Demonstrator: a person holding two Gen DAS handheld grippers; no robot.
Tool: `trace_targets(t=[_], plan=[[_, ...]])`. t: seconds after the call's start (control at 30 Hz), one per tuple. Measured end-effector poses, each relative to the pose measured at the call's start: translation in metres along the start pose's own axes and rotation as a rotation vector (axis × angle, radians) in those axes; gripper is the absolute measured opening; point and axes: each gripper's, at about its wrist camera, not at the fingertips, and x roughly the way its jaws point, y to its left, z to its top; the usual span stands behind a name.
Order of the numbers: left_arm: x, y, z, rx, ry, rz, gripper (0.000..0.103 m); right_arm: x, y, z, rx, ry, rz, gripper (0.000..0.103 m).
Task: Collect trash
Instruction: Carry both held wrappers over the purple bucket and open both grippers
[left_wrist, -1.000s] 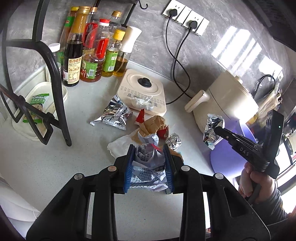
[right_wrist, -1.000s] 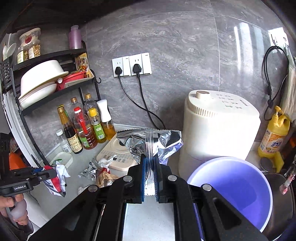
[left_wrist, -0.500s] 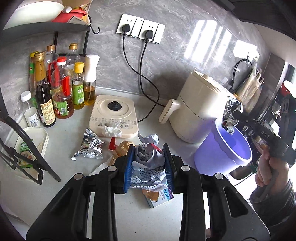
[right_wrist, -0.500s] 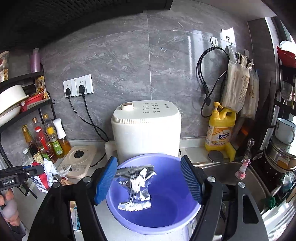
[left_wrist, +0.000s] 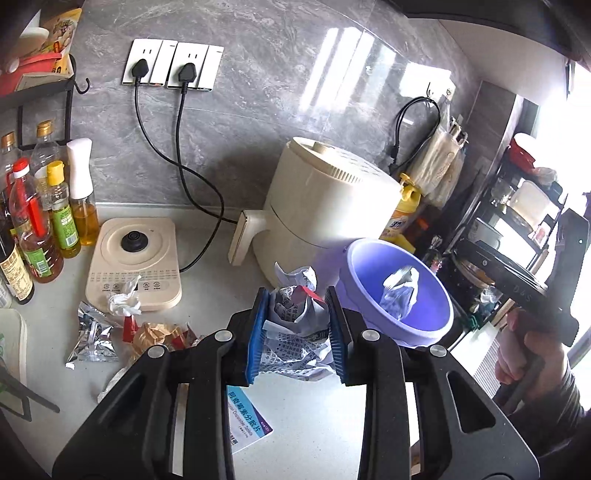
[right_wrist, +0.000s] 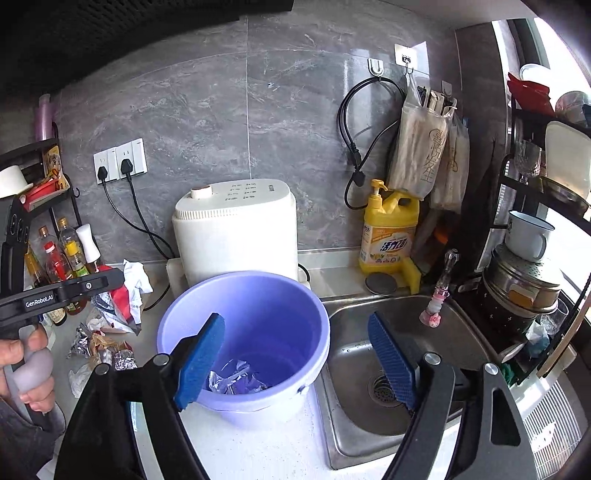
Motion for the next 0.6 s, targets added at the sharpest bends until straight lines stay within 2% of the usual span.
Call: trace_targets(t=[0.2, 0.4, 0.47, 0.6], plan=[[0.029, -0.022, 0.01, 0.025, 0.003, -0.088, 0.031, -0.006, -0.009, -0.007, 0.023, 0.004, -0.021, 0.081], [0.06, -0.05, 0.023, 0.058, 0.023, -0.178, 0.031, -0.001, -0.013, -0.017, 0.07, 0.026, -0.029, 0.087], [0.07, -0.063, 0.027, 0.072, 0.031, -0.211, 0.031, 0.0, -0.007, -0.019, 0.064, 0.019, -0.016, 0.096], [0.086, -0.09, 0.032, 0.107, 0.037, -0.269, 0.033, 0.005, 0.014, -0.021, 0.033, 0.013, 0.056, 0.095]])
